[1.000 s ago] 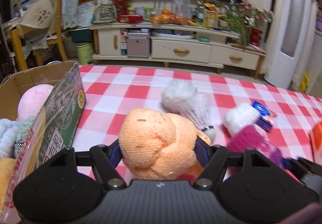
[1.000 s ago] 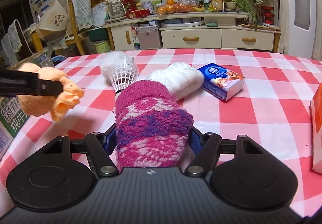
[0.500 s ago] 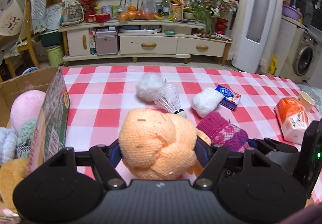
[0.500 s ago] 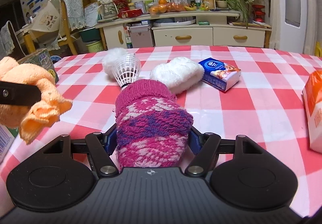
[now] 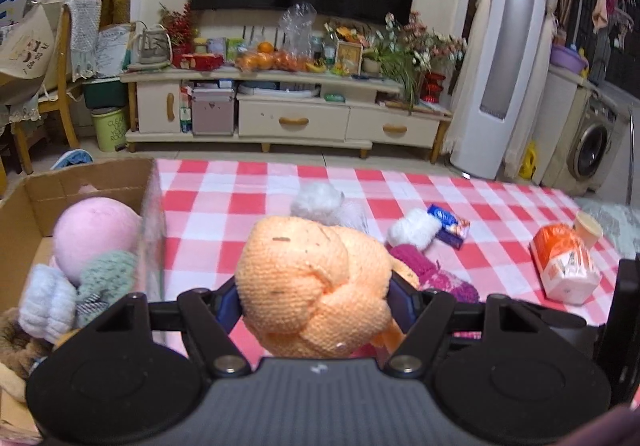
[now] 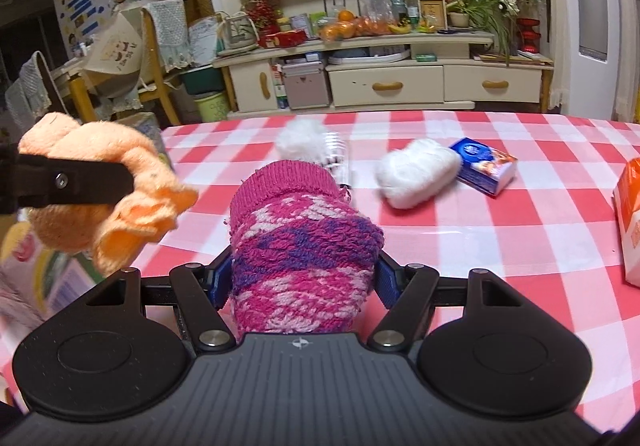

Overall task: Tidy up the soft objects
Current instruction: 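Lift the orange knit plush with the left tool while the right holds the pink hat, then carry the orange plush and pink hat over the box and open both tools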

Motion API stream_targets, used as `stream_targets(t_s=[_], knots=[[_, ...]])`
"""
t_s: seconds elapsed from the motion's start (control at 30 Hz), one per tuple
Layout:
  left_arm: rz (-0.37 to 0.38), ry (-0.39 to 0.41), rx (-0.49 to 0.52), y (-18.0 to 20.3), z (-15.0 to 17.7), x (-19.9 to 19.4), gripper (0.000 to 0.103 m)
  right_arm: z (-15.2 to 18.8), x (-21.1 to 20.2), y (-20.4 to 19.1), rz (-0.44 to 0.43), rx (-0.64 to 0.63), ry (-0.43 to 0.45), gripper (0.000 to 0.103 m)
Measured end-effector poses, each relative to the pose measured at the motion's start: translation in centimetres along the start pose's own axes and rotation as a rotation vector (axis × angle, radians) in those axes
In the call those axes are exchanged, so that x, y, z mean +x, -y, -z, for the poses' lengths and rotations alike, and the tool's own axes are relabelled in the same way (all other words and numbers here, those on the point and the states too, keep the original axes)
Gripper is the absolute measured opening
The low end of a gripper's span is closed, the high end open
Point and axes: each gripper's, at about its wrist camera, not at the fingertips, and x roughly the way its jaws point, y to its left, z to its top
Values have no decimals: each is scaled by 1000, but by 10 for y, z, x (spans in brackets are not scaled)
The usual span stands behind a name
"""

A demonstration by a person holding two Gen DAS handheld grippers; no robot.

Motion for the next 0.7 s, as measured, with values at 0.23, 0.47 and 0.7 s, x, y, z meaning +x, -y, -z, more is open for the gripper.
stream_targets(t_s=[0.23, 0.47, 0.7], knots=[[-4, 65, -67, -25, -3, -20, 71, -20, -10, -28, -60, -17, 36, 85], [-50, 154, -150, -63, -10, -41, 71, -43, -7, -66, -145, -66, 79, 85], [-195, 200, -302, -128, -14, -49, 71, -55, 10, -109, -229, -129, 92, 85]])
